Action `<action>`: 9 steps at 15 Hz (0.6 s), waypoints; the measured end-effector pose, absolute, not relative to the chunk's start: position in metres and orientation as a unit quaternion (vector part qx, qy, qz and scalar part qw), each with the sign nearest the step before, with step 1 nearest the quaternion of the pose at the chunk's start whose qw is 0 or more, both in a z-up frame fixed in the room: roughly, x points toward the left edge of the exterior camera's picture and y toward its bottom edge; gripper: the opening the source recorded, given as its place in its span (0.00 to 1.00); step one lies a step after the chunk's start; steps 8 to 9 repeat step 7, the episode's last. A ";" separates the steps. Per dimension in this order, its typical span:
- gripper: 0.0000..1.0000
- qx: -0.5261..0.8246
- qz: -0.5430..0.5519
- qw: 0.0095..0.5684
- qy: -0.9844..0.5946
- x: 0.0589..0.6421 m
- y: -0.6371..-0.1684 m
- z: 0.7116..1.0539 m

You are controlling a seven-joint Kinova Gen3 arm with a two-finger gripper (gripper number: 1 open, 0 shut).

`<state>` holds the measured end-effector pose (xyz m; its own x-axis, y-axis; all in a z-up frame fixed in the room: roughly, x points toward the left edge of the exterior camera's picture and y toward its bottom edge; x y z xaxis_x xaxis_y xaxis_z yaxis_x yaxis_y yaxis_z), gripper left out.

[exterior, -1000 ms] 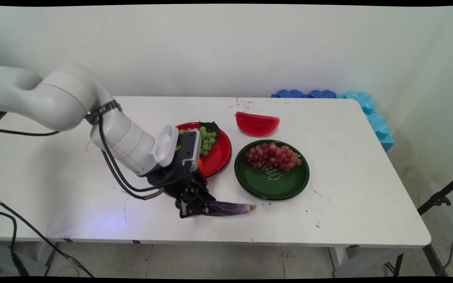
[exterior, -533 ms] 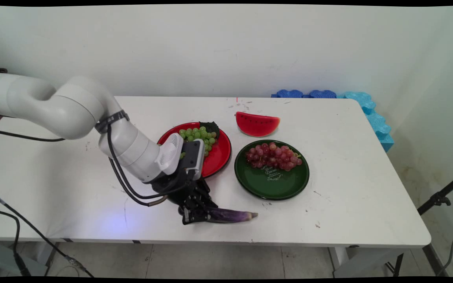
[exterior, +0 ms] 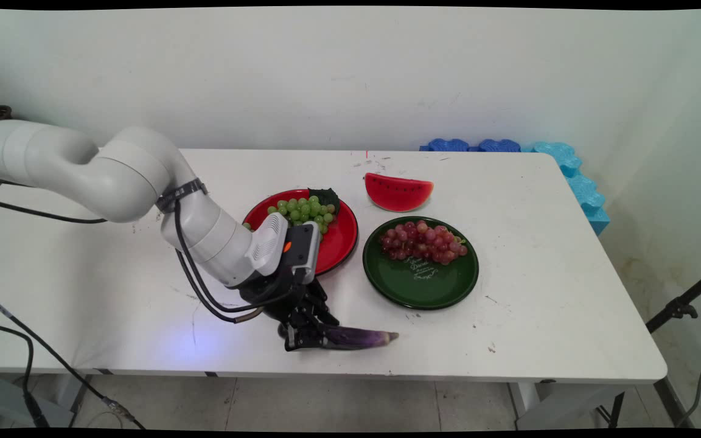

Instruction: Place the picked object on the table

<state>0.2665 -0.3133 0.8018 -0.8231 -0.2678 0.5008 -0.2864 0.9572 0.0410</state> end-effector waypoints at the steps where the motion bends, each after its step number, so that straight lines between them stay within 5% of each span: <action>1: 1.00 0.145 0.018 0.260 -0.954 0.266 -0.314 0.801; 9: 1.00 0.146 0.023 0.268 -0.952 0.260 -0.319 0.805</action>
